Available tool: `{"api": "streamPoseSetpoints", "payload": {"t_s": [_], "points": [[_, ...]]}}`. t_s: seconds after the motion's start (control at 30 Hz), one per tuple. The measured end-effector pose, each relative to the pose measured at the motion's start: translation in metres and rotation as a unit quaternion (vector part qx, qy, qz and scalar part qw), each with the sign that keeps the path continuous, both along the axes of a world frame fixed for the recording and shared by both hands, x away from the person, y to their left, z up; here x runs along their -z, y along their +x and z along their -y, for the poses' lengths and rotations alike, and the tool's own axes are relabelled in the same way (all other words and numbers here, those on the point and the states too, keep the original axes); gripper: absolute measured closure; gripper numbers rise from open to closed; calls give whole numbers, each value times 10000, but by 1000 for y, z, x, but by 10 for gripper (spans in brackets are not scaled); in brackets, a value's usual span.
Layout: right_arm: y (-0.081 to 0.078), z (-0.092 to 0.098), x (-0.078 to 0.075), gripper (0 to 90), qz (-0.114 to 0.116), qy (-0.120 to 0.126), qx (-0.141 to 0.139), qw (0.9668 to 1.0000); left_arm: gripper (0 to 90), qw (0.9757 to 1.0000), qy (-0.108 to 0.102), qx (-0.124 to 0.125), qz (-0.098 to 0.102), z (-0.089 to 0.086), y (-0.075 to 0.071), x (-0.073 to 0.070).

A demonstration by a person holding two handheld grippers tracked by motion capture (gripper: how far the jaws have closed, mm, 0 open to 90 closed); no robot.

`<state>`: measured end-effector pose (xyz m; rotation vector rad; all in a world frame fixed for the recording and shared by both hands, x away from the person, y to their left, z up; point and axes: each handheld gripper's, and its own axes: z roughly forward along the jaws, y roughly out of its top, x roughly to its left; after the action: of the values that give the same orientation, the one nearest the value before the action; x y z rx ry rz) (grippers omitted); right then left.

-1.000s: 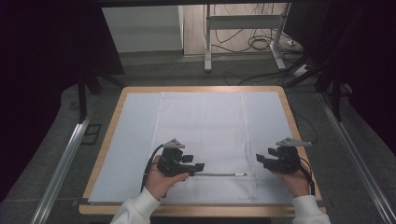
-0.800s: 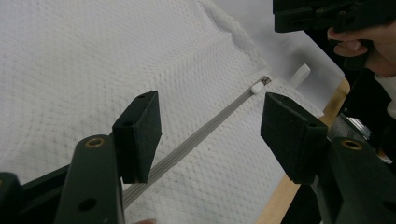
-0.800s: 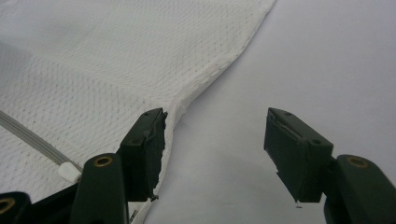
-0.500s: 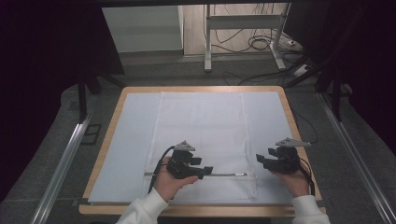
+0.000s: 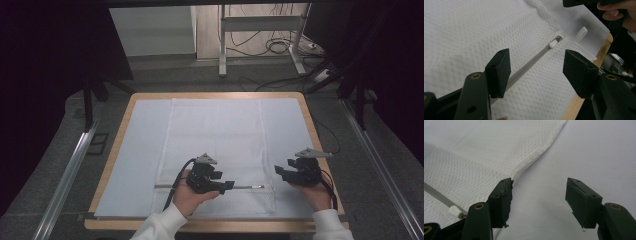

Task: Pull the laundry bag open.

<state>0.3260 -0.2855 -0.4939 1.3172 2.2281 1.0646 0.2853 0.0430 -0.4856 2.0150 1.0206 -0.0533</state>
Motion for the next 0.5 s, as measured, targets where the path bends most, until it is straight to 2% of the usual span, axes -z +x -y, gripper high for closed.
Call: {"api": "streamPoseSetpoints", "payload": {"t_s": [0.1, 0.5], "points": [[0, -1, 0, 372, 52, -28, 9, 10000, 391, 10000, 8, 17, 31, 4, 1, 0], [0, -1, 0, 369, 95, -65, 23, 9999, 392, 9999, 16, 84, -75, 20, 7, 5]]}}
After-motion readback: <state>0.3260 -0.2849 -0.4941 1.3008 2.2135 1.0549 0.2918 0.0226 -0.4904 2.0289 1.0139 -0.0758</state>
